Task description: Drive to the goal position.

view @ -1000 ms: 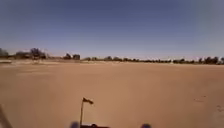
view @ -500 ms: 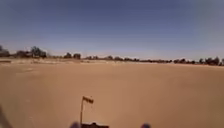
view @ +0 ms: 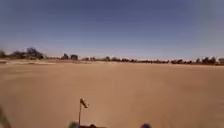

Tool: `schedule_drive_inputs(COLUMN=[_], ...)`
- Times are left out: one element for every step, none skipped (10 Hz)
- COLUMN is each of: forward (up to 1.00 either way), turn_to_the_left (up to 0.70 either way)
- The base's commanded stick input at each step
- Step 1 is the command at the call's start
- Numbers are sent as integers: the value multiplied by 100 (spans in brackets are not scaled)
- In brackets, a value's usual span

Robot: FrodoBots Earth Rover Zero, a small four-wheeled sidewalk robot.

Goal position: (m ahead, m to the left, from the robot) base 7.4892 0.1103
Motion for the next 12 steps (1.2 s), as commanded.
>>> schedule_drive_inputs(forward=[70, 70, 70, 70, 70, 70, 70, 70, 70, 70, 70, 70], turn_to_the_left=[0, 0, 0, 0, 0, 0, 0, 0, 0, 0, 0, 0])
